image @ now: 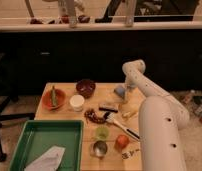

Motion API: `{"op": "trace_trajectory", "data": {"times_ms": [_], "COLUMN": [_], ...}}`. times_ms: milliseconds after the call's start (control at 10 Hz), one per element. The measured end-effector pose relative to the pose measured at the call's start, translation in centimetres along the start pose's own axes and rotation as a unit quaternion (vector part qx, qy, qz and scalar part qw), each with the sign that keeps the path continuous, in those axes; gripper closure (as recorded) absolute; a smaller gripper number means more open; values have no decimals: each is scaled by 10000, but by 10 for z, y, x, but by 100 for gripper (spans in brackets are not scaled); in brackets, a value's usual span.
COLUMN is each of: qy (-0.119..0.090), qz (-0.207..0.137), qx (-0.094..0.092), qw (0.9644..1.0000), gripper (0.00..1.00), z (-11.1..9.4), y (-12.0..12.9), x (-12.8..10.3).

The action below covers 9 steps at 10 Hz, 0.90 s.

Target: Wipe tray with sponge

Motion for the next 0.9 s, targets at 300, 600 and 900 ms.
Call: {"op": "trace_trajectory", "data": {"times_ms": [300,600,900], "qy": [8,-7,-141], "qz": [4,-38,-254], "qx": [-2,28,139], "qw": [10000,10000,9995], "gripper": [100,100,100], "z": [-2,-10,-47], "y": [0,1,3], "x": [1,3,4]}}
